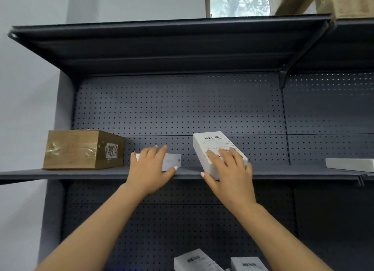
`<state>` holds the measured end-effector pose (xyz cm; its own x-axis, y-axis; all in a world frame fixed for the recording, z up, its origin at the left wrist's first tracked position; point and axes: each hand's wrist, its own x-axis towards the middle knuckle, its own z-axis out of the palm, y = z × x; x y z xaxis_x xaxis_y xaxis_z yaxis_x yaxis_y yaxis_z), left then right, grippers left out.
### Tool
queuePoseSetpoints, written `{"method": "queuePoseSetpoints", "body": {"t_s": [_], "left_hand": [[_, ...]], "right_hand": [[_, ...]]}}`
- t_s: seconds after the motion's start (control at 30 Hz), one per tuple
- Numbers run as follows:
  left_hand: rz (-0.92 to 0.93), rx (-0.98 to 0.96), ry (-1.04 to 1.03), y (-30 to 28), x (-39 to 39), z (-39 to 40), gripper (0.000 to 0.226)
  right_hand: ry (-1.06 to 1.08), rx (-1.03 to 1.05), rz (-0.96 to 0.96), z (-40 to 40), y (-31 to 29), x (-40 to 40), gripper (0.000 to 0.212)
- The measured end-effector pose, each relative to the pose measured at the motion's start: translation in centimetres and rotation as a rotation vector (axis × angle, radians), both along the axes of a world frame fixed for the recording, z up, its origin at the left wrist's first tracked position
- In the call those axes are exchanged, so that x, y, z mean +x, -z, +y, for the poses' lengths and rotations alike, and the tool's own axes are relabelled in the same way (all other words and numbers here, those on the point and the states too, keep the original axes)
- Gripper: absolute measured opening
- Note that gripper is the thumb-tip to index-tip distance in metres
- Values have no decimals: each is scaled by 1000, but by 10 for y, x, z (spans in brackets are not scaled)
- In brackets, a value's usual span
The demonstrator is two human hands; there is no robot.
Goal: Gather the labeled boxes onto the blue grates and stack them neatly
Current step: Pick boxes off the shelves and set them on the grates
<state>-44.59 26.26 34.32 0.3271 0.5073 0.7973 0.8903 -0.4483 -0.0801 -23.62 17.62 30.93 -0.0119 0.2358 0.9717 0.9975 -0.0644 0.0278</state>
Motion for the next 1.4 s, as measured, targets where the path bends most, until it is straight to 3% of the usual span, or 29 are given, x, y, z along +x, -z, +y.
{"method": "queuePoseSetpoints", "body": {"t_s": [0.1, 0.23, 0.4, 0.63, 0.87, 1.4], "left_hand": [[-73, -20, 44, 7, 1, 1, 84], [-102, 71, 95, 11, 2, 1, 55], [-150, 140, 162, 8, 5, -10, 40], [-227, 373, 180, 24, 1, -43, 44], [-193, 198, 186, 46, -11, -53, 70], [-193, 381, 357, 122, -84, -91, 58]], "right_hand": [[-1, 19, -12, 0, 3, 0, 57], [-7, 24, -8, 0, 3, -1, 56], [-6, 18, -3, -1, 3, -1, 58], [-10, -18, -4, -5, 7, 0, 60], [-52, -5, 25, -15, 18, -2, 64], [-208, 115, -84, -71, 108, -26, 53]]}}
